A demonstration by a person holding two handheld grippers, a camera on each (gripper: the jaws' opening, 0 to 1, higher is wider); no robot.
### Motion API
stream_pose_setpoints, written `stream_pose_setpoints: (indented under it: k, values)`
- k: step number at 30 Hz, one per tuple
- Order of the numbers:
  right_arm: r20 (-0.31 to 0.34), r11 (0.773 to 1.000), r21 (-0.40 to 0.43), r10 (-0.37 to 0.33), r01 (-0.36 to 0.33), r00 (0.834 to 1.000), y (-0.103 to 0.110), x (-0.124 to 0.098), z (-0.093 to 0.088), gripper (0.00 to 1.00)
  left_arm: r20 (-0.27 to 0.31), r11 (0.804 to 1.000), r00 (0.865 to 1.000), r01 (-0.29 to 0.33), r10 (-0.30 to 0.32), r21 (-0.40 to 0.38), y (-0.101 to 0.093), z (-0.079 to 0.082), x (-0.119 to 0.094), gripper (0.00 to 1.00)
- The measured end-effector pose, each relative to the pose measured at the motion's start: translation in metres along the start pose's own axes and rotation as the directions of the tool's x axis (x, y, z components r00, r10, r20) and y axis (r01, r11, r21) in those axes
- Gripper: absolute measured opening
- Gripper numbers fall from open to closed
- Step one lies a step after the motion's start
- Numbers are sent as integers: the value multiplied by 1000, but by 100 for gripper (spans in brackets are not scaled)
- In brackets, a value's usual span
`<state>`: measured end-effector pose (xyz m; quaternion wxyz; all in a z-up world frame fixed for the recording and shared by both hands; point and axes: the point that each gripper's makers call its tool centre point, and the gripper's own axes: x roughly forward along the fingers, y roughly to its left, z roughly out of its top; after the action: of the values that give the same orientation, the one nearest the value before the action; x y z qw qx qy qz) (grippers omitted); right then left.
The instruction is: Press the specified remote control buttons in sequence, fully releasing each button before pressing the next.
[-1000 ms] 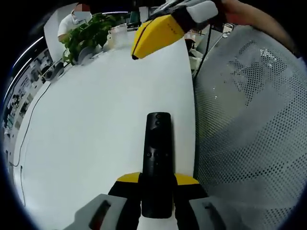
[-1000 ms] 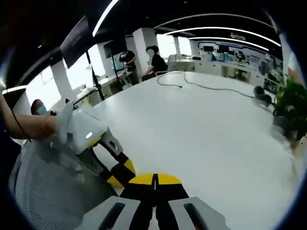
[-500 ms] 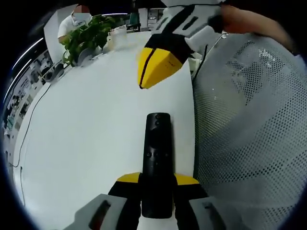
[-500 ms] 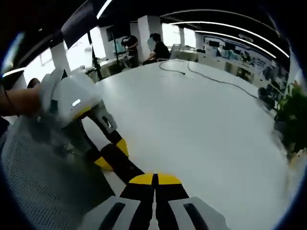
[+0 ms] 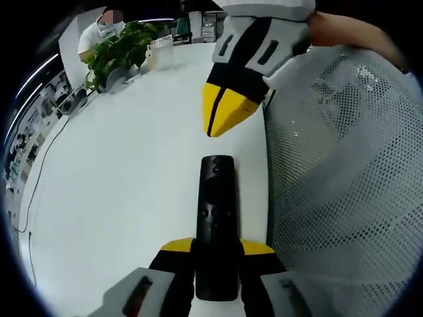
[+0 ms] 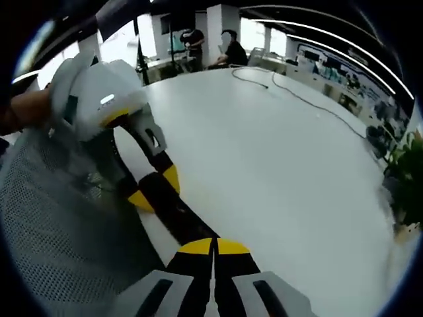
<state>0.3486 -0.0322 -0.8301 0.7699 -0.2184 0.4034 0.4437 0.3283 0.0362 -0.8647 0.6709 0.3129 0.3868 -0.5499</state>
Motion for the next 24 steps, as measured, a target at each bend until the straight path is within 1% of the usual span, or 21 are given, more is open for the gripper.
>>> stream_pose_setpoints:
  k: [2, 4, 8, 11, 14, 18, 24]
  values:
    - [-23, 999, -45, 4, -5, 1000, 2, 3, -2, 0, 6, 1000, 1000, 2, -2, 10, 0, 0, 0, 25]
    - [-21, 999, -46, 12, -13, 1000, 4, 5, -2, 0, 14, 1000, 1000, 8, -9, 27, -1, 0, 0, 25]
    - [-49, 999, -40, 25, -27, 998, 6, 8, -8, 0, 32, 998, 999, 27, -28, 56, -2, -1, -1, 25]
    - [-76, 998, -60, 24, -29, 997, 7, 9, -13, 0, 45, 997, 998, 36, -40, 72, -3, -1, -1, 25]
    - [-90, 996, -84, 29, -36, 996, 10, 11, -15, 0, 53, 995, 997, 42, -46, 87, -3, -1, -1, 25]
    - [-108, 994, -105, 33, -44, 994, 12, 14, -17, 0, 57, 995, 997, 45, -50, 87, -3, -1, -1, 25]
    - [-119, 991, -122, 33, -48, 992, 13, 15, -19, 0, 54, 995, 997, 44, -49, 87, -3, -1, -1, 25]
